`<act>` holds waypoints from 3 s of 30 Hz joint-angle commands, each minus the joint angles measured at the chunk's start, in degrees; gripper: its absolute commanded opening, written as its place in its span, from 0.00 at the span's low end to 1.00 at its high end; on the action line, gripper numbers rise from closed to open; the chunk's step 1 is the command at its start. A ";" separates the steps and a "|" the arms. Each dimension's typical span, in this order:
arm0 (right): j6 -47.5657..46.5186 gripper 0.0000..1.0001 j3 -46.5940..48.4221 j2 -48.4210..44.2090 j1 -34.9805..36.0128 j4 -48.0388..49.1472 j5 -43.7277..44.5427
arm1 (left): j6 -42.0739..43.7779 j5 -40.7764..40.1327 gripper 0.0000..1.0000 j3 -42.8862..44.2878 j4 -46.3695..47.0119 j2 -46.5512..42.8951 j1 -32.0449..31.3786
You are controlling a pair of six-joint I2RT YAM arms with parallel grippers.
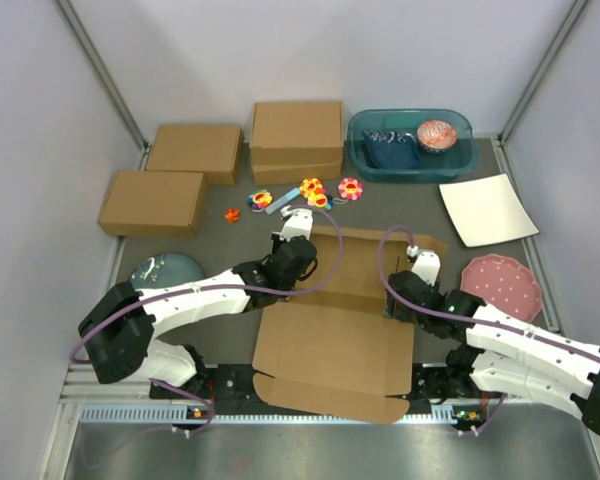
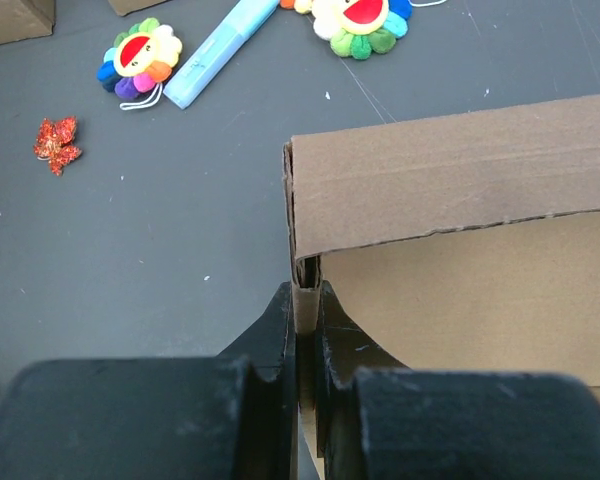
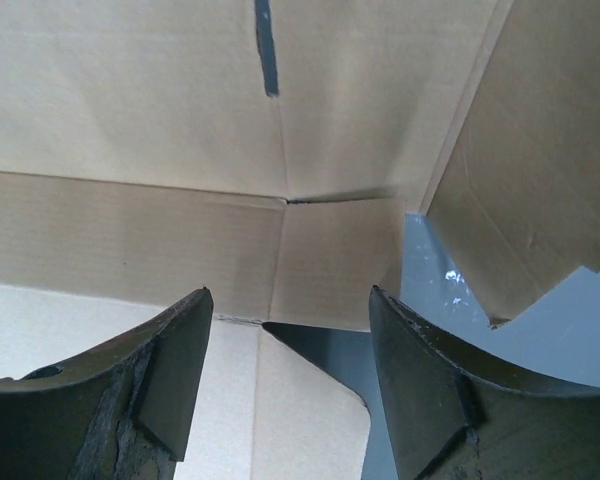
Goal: Fold the paper box
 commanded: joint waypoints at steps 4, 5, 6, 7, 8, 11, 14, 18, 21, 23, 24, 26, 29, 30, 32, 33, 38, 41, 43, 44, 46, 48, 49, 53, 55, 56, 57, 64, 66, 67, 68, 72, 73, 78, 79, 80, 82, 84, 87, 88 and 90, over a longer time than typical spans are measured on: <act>1.13 0.68 1.17 -2.55 -0.33 -1.42 0.40 | -0.18 -0.77 0.00 -2.66 -11.47 1.00 0.00; 0.78 0.69 1.61 -3.34 -0.33 -1.94 1.71 | -1.05 -1.91 0.00 -2.67 -11.65 0.74 0.00; 0.61 0.72 2.22 -3.96 -0.33 -3.60 2.42 | -1.76 -2.53 0.00 -2.67 -12.17 0.74 0.00; 0.08 0.74 3.62 -4.49 -0.33 -4.66 3.12 | -2.55 -3.14 0.00 -2.58 -13.22 0.65 0.00; -0.01 0.75 4.42 -4.41 -0.33 -5.98 4.69 | -3.95 -3.93 0.00 -2.58 -13.67 0.30 0.09; 0.25 0.79 5.13 -4.32 -0.33 -7.66 4.45 | -5.27 -4.99 0.00 -3.10 -14.20 -0.40 0.35; 2.00 0.80 4.08 -3.71 -0.33 -7.57 4.09 | -5.63 -5.17 0.00 -3.46 -14.29 -0.84 0.44; 2.19 0.80 2.41 -2.39 -0.51 -4.50 3.92 | -5.46 -4.56 0.00 -3.90 -13.59 -1.45 0.44; 0.70 0.79 2.41 -0.02 -0.77 -0.38 4.09 | -4.49 -3.85 0.00 -4.33 -12.44 -1.63 0.44; -0.53 0.79 2.84 1.39 -1.21 2.61 4.36 | -4.14 -3.59 0.00 -4.34 -12.09 -1.55 0.36; -2.02 0.78 3.46 3.22 -1.91 3.67 4.36 | -3.96 -3.50 0.00 -4.42 -11.83 -1.63 0.36; -3.69 0.77 3.81 5.08 -2.96 6.82 3.22 | -3.52 -3.15 0.00 -4.51 -11.48 -1.54 0.36; -6.42 0.77 4.16 8.25 -5.51 9.38 1.90 | -3.00 -2.80 0.00 -4.69 -10.95 -1.81 0.36; -7.56 0.76 3.90 8.77 -5.95 11.31 1.55 | -2.91 -2.80 0.00 -4.77 -10.86 -1.89 0.36; -8.53 0.74 3.46 9.57 -7.53 13.43 -0.11 | -2.47 -2.53 0.00 -5.04 -10.42 -2.16 0.27; -9.32 0.73 3.11 9.74 -7.80 15.17 -0.21 | -2.20 -2.36 0.00 -5.13 -10.16 -2.25 0.27; -11.52 0.59 1.18 6.59 -7.89 20.19 -1.09 | -0.54 -2.18 0.00 -5.39 -8.66 -2.25 0.27; -13.19 0.47 0.47 6.49 -7.89 21.61 -2.05 | -0.09 -2.27 0.00 -4.95 -8.66 -1.55 0.27; -14.77 0.41 0.12 6.76 -7.80 22.57 -3.28 | 0.00 -2.01 0.00 -4.69 -8.75 -1.11 0.27; -15.30 0.33 0.03 6.76 -7.80 22.92 -3.55 | 0.08 -2.01 0.00 -4.60 -8.75 -1.02 0.27; -16.97 0.25 -0.40 6.84 -7.72 23.97 -4.77 | -0.09 -1.83 0.00 -4.51 -8.66 -0.67 0.27; -18.46 0.10 -0.14 7.45 -6.93 24.24 -5.13 | -0.09 -1.83 0.00 -4.34 -8.66 -0.49 0.27; -19.08 0.05 0.12 8.16 -6.58 24.33 -5.57 | -0.01 -1.83 0.00 -4.42 -8.75 -0.32 0.27; -21.37 0.00 2.40 12.11 -3.33 22.93 -4.97 | 0.00 -1.92 0.00 -4.25 -8.75 -0.05 0.27; -23.03 0.00 4.16 14.74 0.10 22.23 -2.25 | 0.00 -1.92 0.00 -4.25 -8.75 -0.05 0.27; -23.56 0.00 4.86 15.80 1.06 21.44 -0.93 | -0.09 -1.92 0.00 -4.33 -8.75 -0.14 0.27; -24.44 0.00 6.17 16.68 2.29 19.95 0.21 | -0.09 -2.09 0.00 -4.34 -8.84 -0.14 0.27; -25.41 0.16 11.37 22.84 8.28 13.19 9.88 | -0.62 -2.27 0.00 -4.07 -9.54 -0.05 0.27; -23.93 0.38 13.12 22.58 8.98 11.16 11.64 | -0.62 -2.27 0.00 -4.07 -9.63 -0.14 0.27; -23.57 0.52 13.65 21.71 8.90 9.93 12.52 | -0.62 -2.27 0.00 -4.07 -9.63 -0.05 0.27; -23.13 0.58 14.44 18.39 8.90 9.48 12.88 | -0.62 -2.27 0.00 -4.07 -9.54 -0.22 0.27; -22.95 0.73 17.34 10.03 8.81 7.38 15.33 | -0.62 -2.18 0.00 -4.07 -9.54 -0.05 0.27; -22.69 0.73 17.87 8.88 8.81 6.06 15.95 | -0.62 -2.09 0.00 -4.07 -9.54 -0.14 0.27; -20.59 0.74 17.79 0.19 5.13 1.84 21.66 | -0.71 -2.18 0.00 -4.33 -9.45 -0.58 0.27; -19.62 0.73 16.48 -1.23 2.94 1.22 20.54 | -0.71 -2.18 0.00 -4.42 -9.36 -0.66 0.27; -17.52 0.73 15.60 -2.46 -0.47 0.35 18.88 | -0.71 -2.18 0.00 -4.51 -9.28 -0.75 0.27; -15.58 0.72 12.19 -5.63 -10.31 0.34 12.29 | -0.80 -2.18 0.00 -4.69 -9.19 -1.10 0.27; -14.16 0.72 10.24 -6.69 -17.51 1.56 6.85 | -0.62 -2.01 0.00 -5.12 -9.10 -1.72 0.27; -13.90 0.72 7.51 -6.43 -20.19 3.14 4.19 | -0.62 -1.74 0.00 -5.57 -8.66 -2.42 0.27; -13.81 0.72 6.81 -5.30 -20.98 3.59 3.83 | -0.62 -1.74 0.00 -5.65 -8.66 -2.42 0.27; -13.37 0.73 6.36 -3.89 -21.77 4.81 2.43 | -0.53 -1.65 0.00 -5.74 -8.66 -2.51 0.27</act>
